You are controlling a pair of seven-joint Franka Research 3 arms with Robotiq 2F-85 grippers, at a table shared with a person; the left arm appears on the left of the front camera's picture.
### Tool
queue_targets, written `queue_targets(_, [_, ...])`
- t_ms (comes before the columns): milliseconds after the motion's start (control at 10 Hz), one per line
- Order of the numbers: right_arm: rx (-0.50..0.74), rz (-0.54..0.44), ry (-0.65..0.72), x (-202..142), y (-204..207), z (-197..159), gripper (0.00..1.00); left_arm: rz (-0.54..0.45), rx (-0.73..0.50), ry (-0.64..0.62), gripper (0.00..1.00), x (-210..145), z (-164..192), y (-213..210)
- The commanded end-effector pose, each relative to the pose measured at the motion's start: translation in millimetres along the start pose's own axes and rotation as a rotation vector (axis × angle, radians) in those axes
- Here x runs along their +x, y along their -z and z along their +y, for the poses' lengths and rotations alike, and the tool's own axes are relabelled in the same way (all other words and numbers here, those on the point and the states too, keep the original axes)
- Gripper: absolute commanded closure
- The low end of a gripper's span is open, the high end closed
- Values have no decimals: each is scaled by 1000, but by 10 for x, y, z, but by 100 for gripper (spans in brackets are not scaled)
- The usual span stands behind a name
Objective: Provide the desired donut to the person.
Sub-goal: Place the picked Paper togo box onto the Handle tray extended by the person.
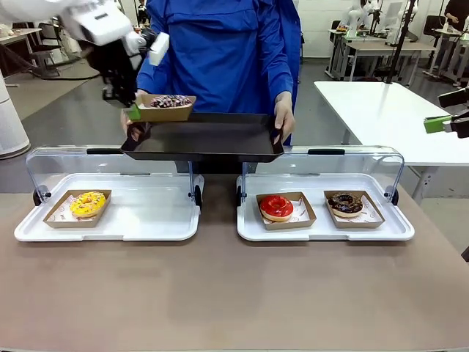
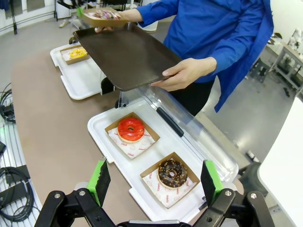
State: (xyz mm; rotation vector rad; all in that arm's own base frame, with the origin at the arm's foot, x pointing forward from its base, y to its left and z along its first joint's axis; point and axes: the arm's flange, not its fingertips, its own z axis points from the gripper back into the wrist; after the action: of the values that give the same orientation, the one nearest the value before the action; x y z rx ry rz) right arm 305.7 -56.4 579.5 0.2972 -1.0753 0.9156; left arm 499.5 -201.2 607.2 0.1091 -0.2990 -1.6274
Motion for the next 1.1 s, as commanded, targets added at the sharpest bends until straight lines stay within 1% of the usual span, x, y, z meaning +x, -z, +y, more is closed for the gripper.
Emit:
queue_targets(0, [11,0,-12,-19,18,-8,0,50,-19,-37,99,-5,237,119])
queue_targets(100, [11,0,-12,-19,18,-8,0,43,-45,-34,99,-37,270,231])
queue_targets(200, [11,0,-12,-19,18,-8,0,62,-49,-28,99,-54,283,372])
queue_targets(300, [11,0,-12,-19,18,-8,0,53,-31,-6,99,-83,299,456])
queue_targets(400, [11,0,-12,-19,18,-8,0,57,-16,-1,99,-99,312,518])
queue_targets(600, [11,0,-12,-19,18,-8,0,27,-31,4,99,-125,345,593])
queue_targets(1000, [11,0,-12,-19,18,-8,0,20,-39,23,99,-122,457,807])
